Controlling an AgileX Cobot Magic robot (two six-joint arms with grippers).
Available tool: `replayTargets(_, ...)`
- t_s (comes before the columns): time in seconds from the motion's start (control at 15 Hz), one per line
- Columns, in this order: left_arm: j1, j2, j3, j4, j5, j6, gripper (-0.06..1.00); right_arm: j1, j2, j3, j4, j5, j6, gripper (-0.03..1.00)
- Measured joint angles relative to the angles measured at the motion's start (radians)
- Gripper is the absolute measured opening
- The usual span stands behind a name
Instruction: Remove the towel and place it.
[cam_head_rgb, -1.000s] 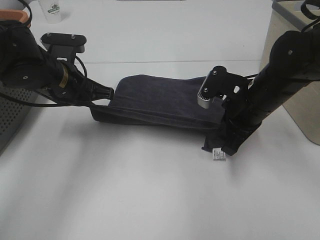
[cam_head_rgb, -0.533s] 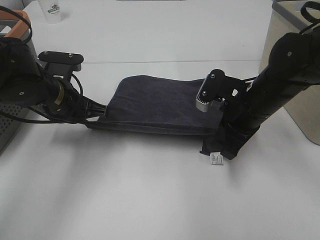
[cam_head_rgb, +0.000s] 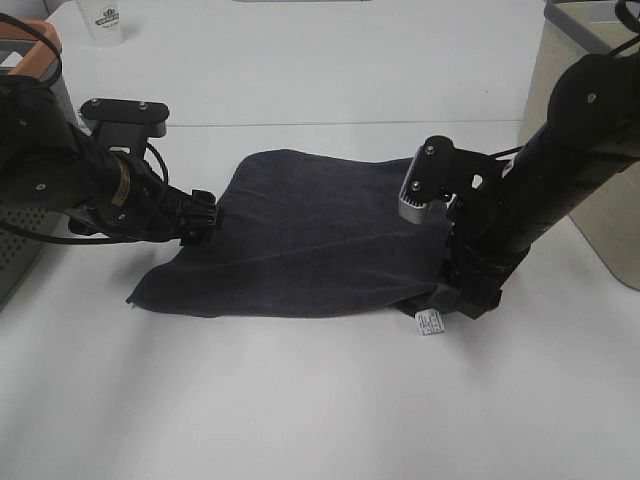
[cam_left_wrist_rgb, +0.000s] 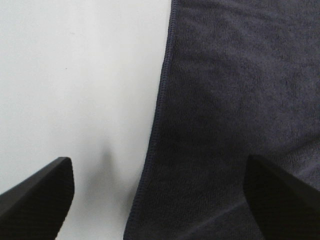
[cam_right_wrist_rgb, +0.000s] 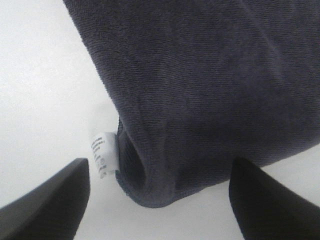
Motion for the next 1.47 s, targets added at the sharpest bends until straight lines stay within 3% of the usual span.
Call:
replayTargets(0.2,0.0,-0.022,-0.011,-0.002,0.0,0.025,0.88,0.0,-0.087,0.0,-0.001,-0.047,0.055,0.76)
replayTargets(0.53,0.0,-0.075,-0.173,-0.038,0.058,0.192,0.88,0.0,-0.238,0.0,-0.001,-0.293,0.256,0.76)
replayTargets(0.67,0.0,-0.087,-0.283,-0.091,0.151,0.335,0.88,0.0,-0.286,0.0,-0.001,-0.409,0.312,0.76)
replayTargets(0.73,0.006,-0.088,-0.436,-0.188,0.285,0.52,0.88,0.0,-0.322,0.0,0.028,-0.501,0.351,0.76)
replayTargets(0.87,0.035,-0.088,-0.571,-0.339,0.398,0.694,0.88,-0.008,-0.33,-0.033,0.14,-0.518,0.372,0.76)
replayTargets(1.0,0.088,-0.088,-0.66,-0.466,0.478,0.798,0.88,-0.035,-0.33,-0.098,0.244,-0.458,0.374,0.76)
replayTargets(1.07,0.128,-0.088,-0.711,-0.546,0.532,0.863,0.88,-0.07,-0.328,-0.164,0.307,-0.383,0.379,0.76)
replayTargets(1.2,0.212,-0.088,-0.781,-0.677,0.648,0.974,0.88,-0.179,-0.308,-0.316,0.352,-0.137,0.442,0.76)
replayTargets(1.33,0.275,-0.088,-0.829,-0.722,0.73,1.005,0.88,-0.266,-0.259,-0.474,0.274,0.113,0.556,0.76)
replayTargets(1.47,0.326,-0.088,-0.866,-0.74,0.81,1.01,0.88,-0.28,-0.203,-0.619,0.081,0.347,0.684,0.76)
